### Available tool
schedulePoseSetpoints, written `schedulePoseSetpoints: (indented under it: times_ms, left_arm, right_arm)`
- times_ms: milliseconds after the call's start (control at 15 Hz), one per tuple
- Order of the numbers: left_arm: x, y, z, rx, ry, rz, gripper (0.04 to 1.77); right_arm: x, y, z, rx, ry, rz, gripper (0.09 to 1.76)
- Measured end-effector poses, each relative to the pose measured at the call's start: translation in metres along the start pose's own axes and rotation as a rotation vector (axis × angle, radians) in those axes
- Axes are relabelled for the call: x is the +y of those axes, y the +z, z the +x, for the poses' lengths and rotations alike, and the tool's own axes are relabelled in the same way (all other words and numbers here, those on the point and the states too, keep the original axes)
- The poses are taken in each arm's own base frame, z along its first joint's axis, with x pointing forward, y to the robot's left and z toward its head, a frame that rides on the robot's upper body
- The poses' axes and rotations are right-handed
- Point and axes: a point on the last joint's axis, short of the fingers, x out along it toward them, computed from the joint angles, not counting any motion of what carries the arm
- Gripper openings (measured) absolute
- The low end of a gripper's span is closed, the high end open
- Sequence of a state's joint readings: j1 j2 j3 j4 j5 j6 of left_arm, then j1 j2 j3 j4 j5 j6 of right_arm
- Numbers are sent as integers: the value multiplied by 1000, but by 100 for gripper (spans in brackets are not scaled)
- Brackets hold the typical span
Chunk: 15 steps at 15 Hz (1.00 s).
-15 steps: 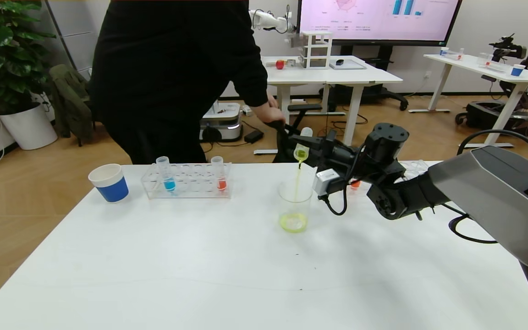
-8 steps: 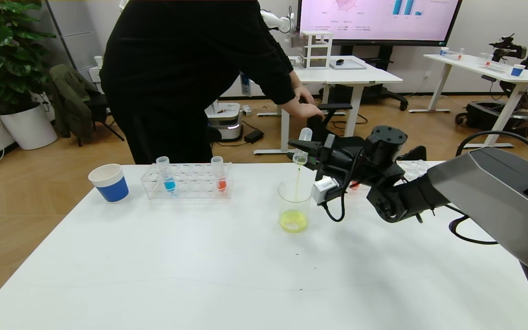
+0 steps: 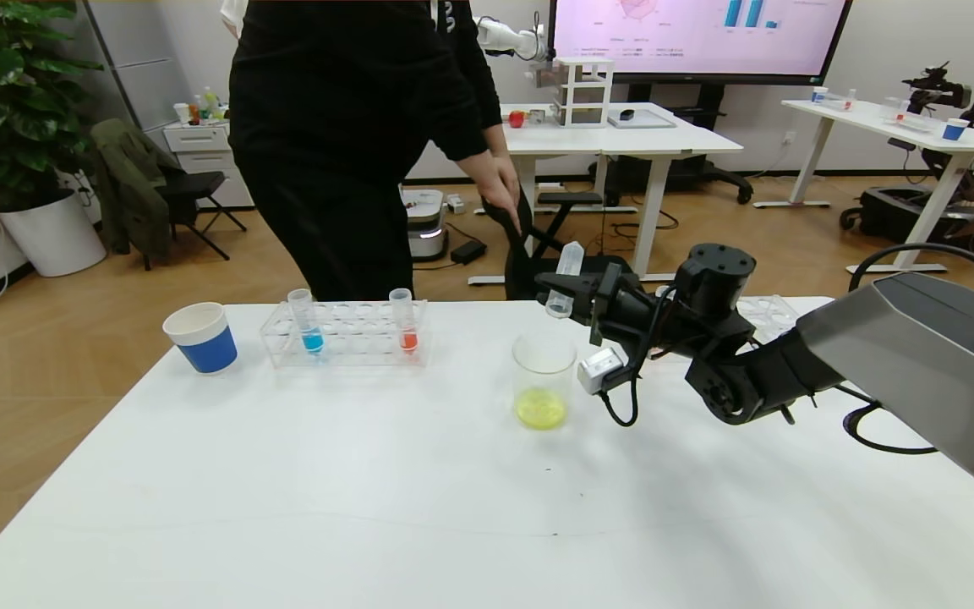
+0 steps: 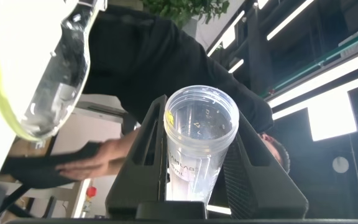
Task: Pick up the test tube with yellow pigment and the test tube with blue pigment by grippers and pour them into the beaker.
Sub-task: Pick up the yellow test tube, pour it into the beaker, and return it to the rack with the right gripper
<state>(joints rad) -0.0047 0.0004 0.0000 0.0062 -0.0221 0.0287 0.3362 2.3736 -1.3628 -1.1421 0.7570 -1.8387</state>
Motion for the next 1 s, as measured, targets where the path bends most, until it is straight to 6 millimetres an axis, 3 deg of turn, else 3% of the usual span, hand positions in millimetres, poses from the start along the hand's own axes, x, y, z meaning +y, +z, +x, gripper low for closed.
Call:
schedulePoseSetpoints:
  times_ms: [133, 333, 733, 1000]
  left_arm:
    - [0, 0, 0, 0, 0, 0, 175]
    - [0, 0, 0, 0, 0, 0, 175]
    - [0, 0, 0, 0, 0, 0, 175]
    - [0, 0, 0, 0, 0, 0, 175]
  right_arm:
    - [-3, 3, 0, -2, 6, 22, 53]
    - [-20, 1, 0, 43, -7, 210, 53]
    - [-83, -2, -2, 270, -242, 777, 53]
    - [-96, -5, -15, 492, -447, 1159, 53]
